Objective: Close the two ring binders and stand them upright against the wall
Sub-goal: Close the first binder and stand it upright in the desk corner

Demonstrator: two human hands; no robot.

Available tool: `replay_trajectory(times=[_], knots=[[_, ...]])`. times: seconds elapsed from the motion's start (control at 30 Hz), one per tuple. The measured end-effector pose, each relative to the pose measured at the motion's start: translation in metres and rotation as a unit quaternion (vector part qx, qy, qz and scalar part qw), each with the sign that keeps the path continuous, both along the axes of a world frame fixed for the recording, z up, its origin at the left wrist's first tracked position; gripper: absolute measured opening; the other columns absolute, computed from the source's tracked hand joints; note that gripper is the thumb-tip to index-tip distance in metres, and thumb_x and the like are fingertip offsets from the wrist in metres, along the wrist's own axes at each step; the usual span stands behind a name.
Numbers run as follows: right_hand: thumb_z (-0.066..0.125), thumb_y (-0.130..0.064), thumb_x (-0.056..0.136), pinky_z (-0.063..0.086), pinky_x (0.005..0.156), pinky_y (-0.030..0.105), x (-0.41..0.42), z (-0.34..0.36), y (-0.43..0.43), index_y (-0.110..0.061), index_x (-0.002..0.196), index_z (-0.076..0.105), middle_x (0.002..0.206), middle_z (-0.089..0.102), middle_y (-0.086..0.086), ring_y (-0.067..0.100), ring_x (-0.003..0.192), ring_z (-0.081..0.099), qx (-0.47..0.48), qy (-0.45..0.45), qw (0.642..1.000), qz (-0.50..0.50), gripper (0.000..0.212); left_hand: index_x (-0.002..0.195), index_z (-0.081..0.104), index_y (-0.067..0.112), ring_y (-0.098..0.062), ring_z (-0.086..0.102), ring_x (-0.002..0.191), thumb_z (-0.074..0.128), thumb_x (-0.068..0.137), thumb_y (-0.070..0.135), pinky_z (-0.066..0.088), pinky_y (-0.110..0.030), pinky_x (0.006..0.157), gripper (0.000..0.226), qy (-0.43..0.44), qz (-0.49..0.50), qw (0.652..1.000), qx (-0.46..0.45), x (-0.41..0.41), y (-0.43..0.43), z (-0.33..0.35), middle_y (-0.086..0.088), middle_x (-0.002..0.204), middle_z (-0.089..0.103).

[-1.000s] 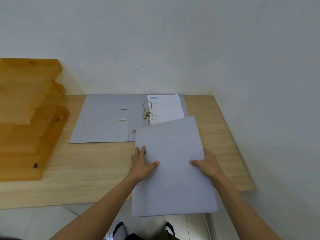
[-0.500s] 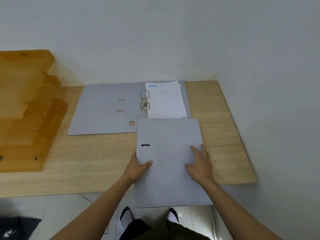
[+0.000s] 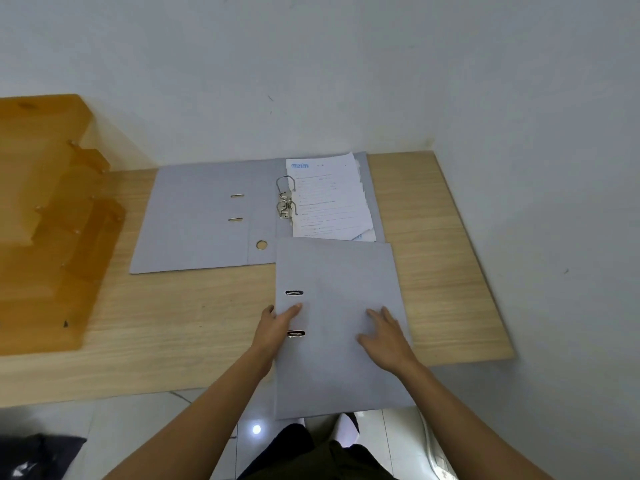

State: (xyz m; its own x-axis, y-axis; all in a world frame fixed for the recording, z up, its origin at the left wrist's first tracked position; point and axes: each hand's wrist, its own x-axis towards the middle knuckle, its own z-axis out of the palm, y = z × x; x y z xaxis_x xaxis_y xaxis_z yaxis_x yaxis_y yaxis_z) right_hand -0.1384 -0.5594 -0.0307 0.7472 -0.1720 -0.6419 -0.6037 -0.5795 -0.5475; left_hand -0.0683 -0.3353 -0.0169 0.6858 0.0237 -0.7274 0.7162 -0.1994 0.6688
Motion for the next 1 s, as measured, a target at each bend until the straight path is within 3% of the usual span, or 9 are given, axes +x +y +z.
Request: replay_trajectory(times=[0.1,0.27,0.4,0.53,0.6,0.67,0.83,0.93,1.0], knots=[[0.052,-0.034,0.100,0.014,0.126,0.045,0.009,0.009,0.012,-0.017,0.159,0.024,0.171,0.007,0.009,0.029,0.157,0.006,0.042,-0.021,0.997,-0.059,0.068,0.116,0.069,0.020,-0.022,0.070,0.097,0.062,0.082,0.066,0.053,-0.037,0.084,0.058,0.058,-0.013,0.997,-0.042,0.013,0.003,0.011,0.001,0.098,0.079],[0.036,-0.047,0.104,0.008,0.125,0.054,0.016,0.033,0.022,-0.024,0.161,0.015,0.171,0.006,0.000,0.026,0.157,0.002,0.017,-0.059,0.982,-0.179,0.065,0.122,0.069,0.028,-0.022,0.070,0.110,0.067,0.068,0.078,0.057,-0.039,0.091,0.074,0.080,-0.125,0.975,-0.165,0.026,-0.022,0.029,0.001,0.113,0.079],[0.026,-0.061,0.101,0.009,0.126,0.052,0.023,0.059,0.011,-0.030,0.160,0.018,0.169,0.017,-0.005,0.021,0.157,0.012,0.059,-0.127,0.956,-0.258,0.068,0.138,0.056,0.037,-0.026,0.065,0.124,0.074,0.079,0.060,0.055,-0.053,0.099,0.066,0.084,-0.206,0.931,-0.290,0.042,-0.057,0.050,0.002,0.132,0.071],[0.030,-0.079,0.090,0.038,0.117,0.047,0.023,0.088,-0.008,-0.044,0.150,0.040,0.153,0.051,-0.006,0.016,0.138,0.051,0.199,-0.161,0.919,-0.301,0.071,0.137,0.058,0.028,-0.026,0.067,0.123,0.077,0.083,0.040,0.052,-0.055,0.103,0.058,0.069,-0.322,0.890,-0.315,0.056,-0.089,0.077,-0.004,0.132,0.071],[0.033,-0.078,0.090,0.053,0.102,0.037,0.022,0.102,-0.016,-0.050,0.141,0.050,0.137,0.066,-0.009,0.010,0.121,0.066,0.228,-0.176,0.907,-0.307,0.061,0.138,0.057,0.026,-0.024,0.067,0.122,0.078,0.082,0.038,0.053,-0.053,0.102,0.062,0.040,-0.356,0.886,-0.295,0.059,-0.104,0.089,-0.002,0.131,0.072],[0.032,-0.073,0.094,0.057,0.092,0.025,0.023,0.116,-0.024,-0.056,0.138,0.050,0.133,0.068,-0.015,0.005,0.117,0.067,0.233,-0.208,0.901,-0.300,0.051,0.139,0.053,0.031,-0.021,0.069,0.119,0.080,0.080,0.036,0.059,-0.049,0.094,0.065,-0.003,-0.372,0.883,-0.287,0.062,-0.118,0.101,0.003,0.130,0.072],[0.039,-0.070,0.093,0.029,0.123,0.042,0.038,0.158,-0.061,-0.041,0.157,0.024,0.162,0.034,-0.016,0.002,0.147,0.036,0.183,-0.315,0.901,-0.234,0.072,0.141,0.051,0.028,-0.017,0.071,0.114,0.080,0.085,0.020,0.062,-0.039,0.085,0.064,-0.141,-0.411,0.852,-0.292,0.075,-0.154,0.133,0.002,0.129,0.072],[0.062,-0.062,0.086,0.039,0.117,0.037,0.054,0.185,-0.094,-0.039,0.159,0.018,0.161,0.036,-0.018,0.001,0.144,0.040,0.134,-0.357,0.906,-0.183,0.088,0.146,0.042,0.016,-0.016,0.071,0.114,0.083,0.080,0.007,0.061,-0.028,0.085,0.078,-0.255,-0.407,0.834,-0.271,0.081,-0.185,0.144,0.001,0.126,0.072],[0.073,-0.048,0.084,0.048,0.107,0.031,0.061,0.194,-0.113,-0.041,0.156,0.024,0.154,0.046,-0.019,0.002,0.138,0.048,0.100,-0.382,0.903,-0.168,0.088,0.150,0.033,0.020,-0.010,0.069,0.115,0.084,0.076,0.007,0.060,-0.027,0.086,0.091,-0.309,-0.394,0.829,-0.249,0.083,-0.202,0.147,0.006,0.127,0.069]])
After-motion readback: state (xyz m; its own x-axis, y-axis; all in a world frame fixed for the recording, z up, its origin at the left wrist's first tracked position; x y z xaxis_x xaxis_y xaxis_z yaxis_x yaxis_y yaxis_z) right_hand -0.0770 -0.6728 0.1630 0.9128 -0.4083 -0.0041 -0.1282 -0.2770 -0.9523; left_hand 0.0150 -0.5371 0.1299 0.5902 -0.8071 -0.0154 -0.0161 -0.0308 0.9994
